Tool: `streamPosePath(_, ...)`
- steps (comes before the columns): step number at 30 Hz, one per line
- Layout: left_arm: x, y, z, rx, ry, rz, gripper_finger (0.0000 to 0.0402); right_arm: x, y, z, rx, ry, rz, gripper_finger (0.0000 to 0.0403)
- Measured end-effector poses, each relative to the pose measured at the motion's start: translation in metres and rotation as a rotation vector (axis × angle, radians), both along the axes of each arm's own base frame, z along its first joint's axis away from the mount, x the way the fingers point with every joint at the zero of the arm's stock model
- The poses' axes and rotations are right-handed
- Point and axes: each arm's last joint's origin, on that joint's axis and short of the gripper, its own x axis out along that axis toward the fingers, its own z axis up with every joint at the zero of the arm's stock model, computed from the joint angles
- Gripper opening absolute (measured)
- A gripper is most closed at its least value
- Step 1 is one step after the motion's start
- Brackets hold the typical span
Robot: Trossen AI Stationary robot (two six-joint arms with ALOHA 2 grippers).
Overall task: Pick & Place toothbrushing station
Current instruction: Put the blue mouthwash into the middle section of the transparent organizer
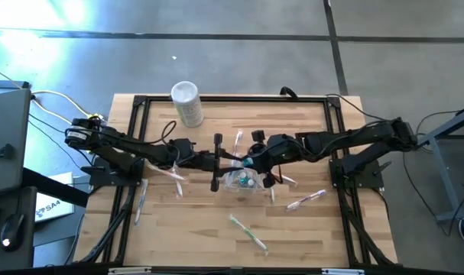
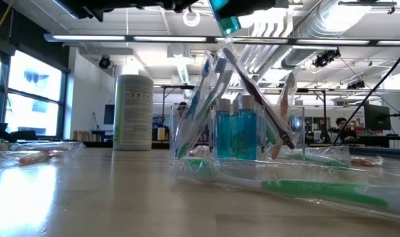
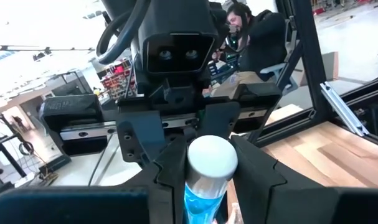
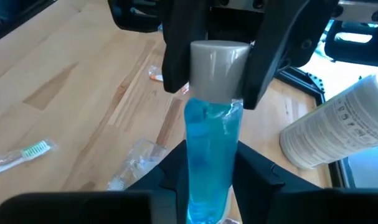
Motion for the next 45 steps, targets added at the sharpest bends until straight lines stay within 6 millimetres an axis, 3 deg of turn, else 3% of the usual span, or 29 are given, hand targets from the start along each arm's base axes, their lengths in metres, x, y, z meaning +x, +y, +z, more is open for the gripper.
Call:
streamPosePath(4, 0.000, 0.000, 0.000, -0.008, 0.006, 0.009, 0.0090, 0.000, 0.000, 0.000, 0.018, 0.001, -0.020, 0.0126)
streamPosePath(11, 0.000, 0.000, -0.001, -0.056, 0.015, -0.013, 0.0090, -0.001, -0.002, 0.002, -0.011, -0.012, -0.081, 0.0236)
streamPosePath(18, -0.005, -0.007, 0.021, -0.199, 0.038, -0.107, 0.0090, -0.023, 0.001, 0.023, -0.041, -0.064, -0.184, 0.0295)
streamPosePath(26, 0.000, -0.035, 0.018, -0.354, 0.354, -0.249, 0.0090, -0.078, 0.006, 0.039, 0.121, 0.059, -0.195, 0.0305)
streamPosePath(31, 0.003, -0.040, 0.022, -0.323, 0.321, -0.187, 0.0090, -0.095, 0.005, 0.038, 0.216, 0.115, -0.260, 0.0303)
streamPosePath(37, 0.005, -0.041, 0.016, -0.313, 0.349, -0.146, 0.0090, -0.103, 0.009, 0.012, 0.245, 0.179, -0.276, 0.0302)
streamPosePath(45, 0.011, -0.035, 0.003, -0.282, 0.405, -0.089, 0.0090, -0.118, 0.002, -0.026, 0.217, 0.183, -0.449, 0.0302)
